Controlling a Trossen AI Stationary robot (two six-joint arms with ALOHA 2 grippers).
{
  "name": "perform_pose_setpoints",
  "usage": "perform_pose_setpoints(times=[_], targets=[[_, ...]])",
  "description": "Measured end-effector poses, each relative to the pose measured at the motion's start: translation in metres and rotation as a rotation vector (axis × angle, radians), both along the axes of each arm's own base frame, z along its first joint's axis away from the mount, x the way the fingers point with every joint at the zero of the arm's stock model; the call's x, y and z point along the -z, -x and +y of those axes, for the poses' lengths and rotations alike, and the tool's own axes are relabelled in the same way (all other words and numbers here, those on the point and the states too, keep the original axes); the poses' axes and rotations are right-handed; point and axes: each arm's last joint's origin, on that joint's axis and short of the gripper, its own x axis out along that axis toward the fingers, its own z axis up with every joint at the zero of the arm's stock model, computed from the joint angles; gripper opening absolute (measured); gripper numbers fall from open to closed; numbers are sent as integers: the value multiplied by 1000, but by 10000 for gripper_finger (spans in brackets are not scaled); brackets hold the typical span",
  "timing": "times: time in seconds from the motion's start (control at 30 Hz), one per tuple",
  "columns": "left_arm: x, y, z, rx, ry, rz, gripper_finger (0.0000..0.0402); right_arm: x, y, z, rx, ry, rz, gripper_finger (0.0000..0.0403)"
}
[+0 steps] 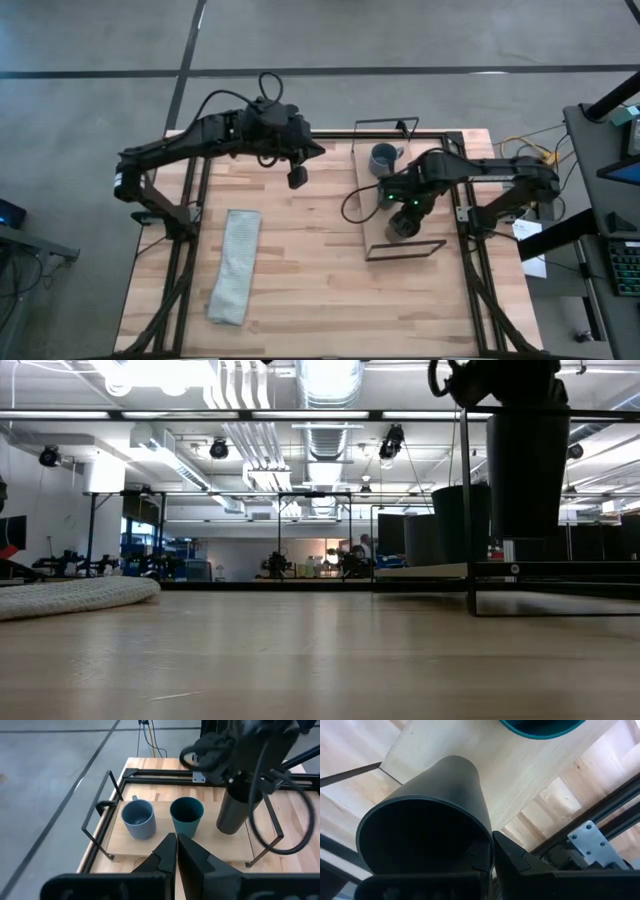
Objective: Stack small to large cups/mugs on shelf
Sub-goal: Put the black cup on the shelf
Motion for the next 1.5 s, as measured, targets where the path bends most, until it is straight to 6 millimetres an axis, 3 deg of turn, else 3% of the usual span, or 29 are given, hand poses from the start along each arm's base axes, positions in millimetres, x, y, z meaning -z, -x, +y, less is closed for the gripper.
perform_pose_setpoints(times=[0.4,1.3,1.5], targets=[[-13,20,-3,-17,-47,-20,0,15,-15,1,9,-68,68,9],[-8,24,-3,9,-79,54,0,23,-23,-6,26,-71,92,9],[-8,24,-3,28,-115,63,0,23,-23,-6,-41,-77,84,9]])
